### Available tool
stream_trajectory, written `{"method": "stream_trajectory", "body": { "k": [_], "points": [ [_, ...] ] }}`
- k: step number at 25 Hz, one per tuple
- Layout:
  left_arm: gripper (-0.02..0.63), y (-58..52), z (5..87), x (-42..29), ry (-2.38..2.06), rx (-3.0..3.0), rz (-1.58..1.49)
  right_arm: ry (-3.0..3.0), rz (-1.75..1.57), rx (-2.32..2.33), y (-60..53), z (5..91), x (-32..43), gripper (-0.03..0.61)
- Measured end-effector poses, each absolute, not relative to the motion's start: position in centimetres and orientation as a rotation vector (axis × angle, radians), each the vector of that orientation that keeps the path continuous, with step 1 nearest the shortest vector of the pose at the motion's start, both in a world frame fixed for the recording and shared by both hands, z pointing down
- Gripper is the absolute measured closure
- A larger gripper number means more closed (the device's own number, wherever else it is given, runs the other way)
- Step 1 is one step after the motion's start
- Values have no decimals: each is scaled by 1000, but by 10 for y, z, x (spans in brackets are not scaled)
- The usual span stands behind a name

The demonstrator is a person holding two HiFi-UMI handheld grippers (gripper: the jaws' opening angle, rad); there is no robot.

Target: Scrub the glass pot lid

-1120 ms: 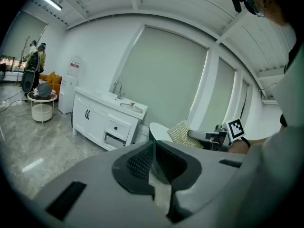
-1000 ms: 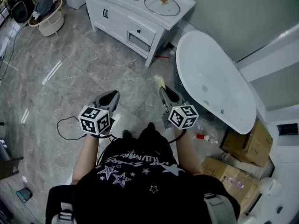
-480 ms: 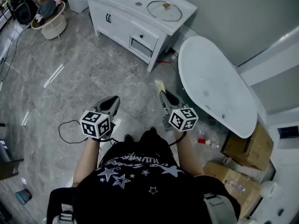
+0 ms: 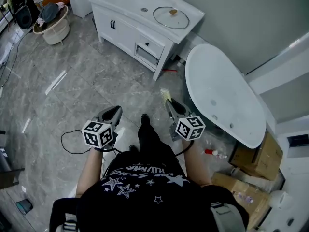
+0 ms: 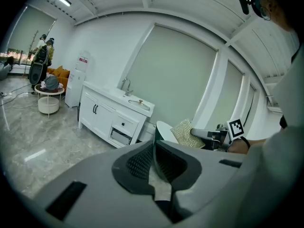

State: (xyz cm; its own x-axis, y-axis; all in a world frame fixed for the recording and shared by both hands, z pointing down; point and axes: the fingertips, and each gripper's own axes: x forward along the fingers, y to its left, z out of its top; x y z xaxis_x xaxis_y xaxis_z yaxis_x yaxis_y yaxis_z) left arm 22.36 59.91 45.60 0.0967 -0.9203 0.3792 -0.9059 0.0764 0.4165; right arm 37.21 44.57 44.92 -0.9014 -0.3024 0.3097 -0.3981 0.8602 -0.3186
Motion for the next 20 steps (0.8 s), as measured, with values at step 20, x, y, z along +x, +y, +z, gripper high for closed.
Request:
{"method": "stream_trajectory", "body": {
  "k": [20],
  "points": [
    [589, 436, 476, 99, -1784, 1670, -68, -2758, 672, 492, 254, 482, 230, 514]
  ]
}}
